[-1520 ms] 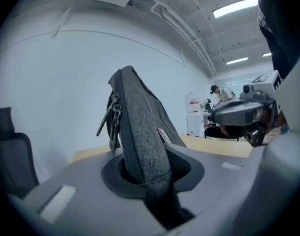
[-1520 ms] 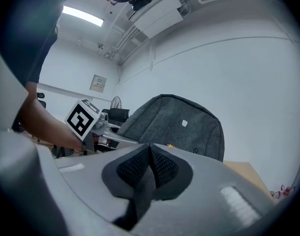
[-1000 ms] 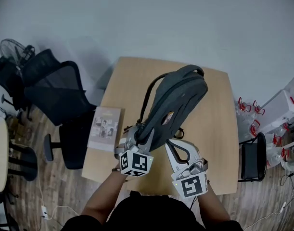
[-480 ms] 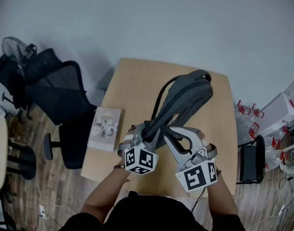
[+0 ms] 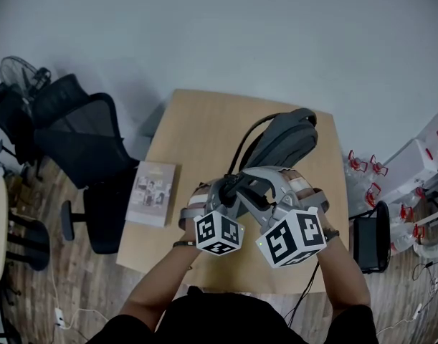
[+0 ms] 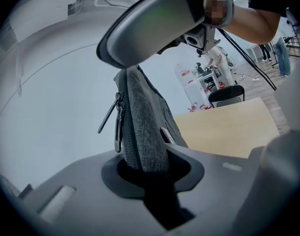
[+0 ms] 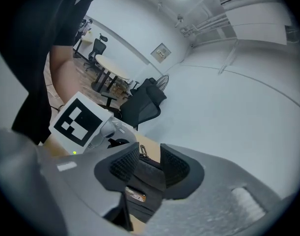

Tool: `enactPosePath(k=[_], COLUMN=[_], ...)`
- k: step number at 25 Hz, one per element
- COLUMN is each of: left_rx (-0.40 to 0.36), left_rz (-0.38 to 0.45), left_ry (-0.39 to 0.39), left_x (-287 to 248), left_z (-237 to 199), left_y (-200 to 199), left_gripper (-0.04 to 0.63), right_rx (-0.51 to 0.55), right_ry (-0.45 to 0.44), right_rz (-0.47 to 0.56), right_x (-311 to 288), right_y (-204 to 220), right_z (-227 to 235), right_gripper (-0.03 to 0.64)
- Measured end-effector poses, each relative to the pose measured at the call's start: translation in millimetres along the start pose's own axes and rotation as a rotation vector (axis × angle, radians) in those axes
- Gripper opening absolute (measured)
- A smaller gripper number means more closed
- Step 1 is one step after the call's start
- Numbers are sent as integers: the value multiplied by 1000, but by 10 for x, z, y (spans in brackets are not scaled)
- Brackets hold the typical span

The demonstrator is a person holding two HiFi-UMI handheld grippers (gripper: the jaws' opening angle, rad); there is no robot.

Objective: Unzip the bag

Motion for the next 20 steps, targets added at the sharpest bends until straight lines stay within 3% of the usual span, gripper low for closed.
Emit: enactPosePath(k=[9, 20], left_rx=[-76, -224], left_rz=[-15, -59], left_ry=[4, -22], left_x=[-77, -202], left_z=[88, 241], left_y=[-96, -181], left_gripper=[112, 117], right_rx=[50, -36], right_ry=[-205, -484], right_rz=[-169, -395], right_x=[-241, -354], right_y=[106, 247], right_z=[37, 169], right_gripper=[137, 131])
Point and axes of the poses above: the fingertips, and each gripper's own axes: x backward along the fingers, z to its right, y out of its underside, the point moved 7 cm from there along x, backward along the fingers, and after that the axes turned 8 degrees about z, right-handed, at the moved point
